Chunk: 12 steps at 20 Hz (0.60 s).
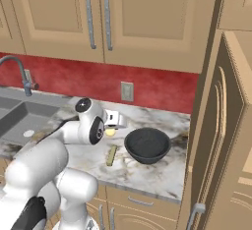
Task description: Pick the egg and butter from the fridge and place them by the bowl for mixing.
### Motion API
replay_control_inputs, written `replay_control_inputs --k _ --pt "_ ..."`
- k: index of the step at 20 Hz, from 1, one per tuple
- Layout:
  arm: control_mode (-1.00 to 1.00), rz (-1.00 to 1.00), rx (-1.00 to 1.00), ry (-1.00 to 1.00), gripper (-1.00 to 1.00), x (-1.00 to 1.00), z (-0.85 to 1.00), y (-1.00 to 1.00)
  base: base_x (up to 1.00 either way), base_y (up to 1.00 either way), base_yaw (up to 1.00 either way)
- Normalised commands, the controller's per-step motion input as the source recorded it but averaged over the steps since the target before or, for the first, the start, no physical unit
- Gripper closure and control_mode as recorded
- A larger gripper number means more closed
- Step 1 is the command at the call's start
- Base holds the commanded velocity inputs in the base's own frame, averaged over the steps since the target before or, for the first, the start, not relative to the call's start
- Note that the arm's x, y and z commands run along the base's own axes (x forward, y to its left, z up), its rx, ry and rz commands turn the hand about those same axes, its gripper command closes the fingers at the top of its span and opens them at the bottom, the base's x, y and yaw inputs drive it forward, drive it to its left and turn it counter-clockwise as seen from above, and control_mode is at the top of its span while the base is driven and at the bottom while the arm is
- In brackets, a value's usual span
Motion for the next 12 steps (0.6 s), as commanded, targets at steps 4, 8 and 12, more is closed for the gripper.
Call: replay_control_inputs --k 4,8,12 --pt "-1.00 0.00 0.00 0.07 1.00 0.38 -0.24 -0.17 0.00 0.00 0.00" --pt "-1.00 0.00 0.00 0.04 1.00 0.34 -0.25 0.00 0.00 0.00 0.00" --pt "-1.00 0.00 -0.01 0.02 -1.00 0.29 -0.23 0.00 0.00 0.00 0.00"
